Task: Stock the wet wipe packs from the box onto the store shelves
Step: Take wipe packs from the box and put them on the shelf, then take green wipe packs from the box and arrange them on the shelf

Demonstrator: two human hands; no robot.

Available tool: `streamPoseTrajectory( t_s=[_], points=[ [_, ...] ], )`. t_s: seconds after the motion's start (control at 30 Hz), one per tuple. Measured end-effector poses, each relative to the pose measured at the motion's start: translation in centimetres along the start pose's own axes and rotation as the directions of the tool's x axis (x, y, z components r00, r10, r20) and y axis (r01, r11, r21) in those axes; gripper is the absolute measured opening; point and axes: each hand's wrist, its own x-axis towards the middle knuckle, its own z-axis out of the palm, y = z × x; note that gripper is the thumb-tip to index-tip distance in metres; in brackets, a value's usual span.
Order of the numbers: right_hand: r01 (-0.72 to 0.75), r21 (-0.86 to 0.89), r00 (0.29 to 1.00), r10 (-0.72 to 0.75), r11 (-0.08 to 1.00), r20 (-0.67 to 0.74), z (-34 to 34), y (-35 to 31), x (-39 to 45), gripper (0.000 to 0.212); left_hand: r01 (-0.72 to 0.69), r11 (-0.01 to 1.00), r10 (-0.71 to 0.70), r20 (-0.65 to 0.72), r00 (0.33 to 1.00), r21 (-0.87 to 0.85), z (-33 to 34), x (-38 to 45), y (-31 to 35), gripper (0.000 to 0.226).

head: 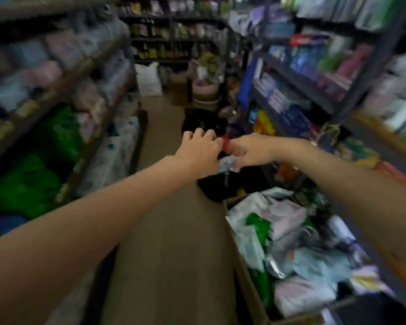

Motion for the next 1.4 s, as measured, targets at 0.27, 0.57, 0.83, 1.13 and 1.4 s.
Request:
streamPoseTrajectory(
  t_s=[0.27,0.57,0.83,1.13,1.4],
  points=[
    [-0.346,0.172,0.894,0.269,0.922,0.357,17.5,22.9,-3.4,0.046,-0.189,0.977,0.209,0.259,0.943,-0.100,13.3,12.2,16.1,0.042],
    [-0.349,0.345,0.881,0.180,0.871,0.438,28.2,28.3,-4.7,0.076,-0.049,0.986,0.116,0.444,0.889,-0.160,24.7,12.5,19.7,0.046],
    [0.065,-0.204,0.959,-0.005,0.977,0.284,30.7,31.0,4.6,0.082,0.315,0.905,-0.108,0.562,0.820,-0.287,29.6,16.5,21.4,0.061],
    [0.101,-0.023,0.913,-0.084,0.995,0.398,34.4,33.1,9.1,0.103,0.408,0.868,-0.125,0.672,0.730,-0.283,32.6,17.6,19.7,0.055],
    [0.138,-0.007,0.902,-0.123,0.990,0.414,28.9,33.7,6.6,0.082,0.331,0.869,0.032,0.709,0.704,-0.368,30.7,18.3,18.9,0.097]
  ],
)
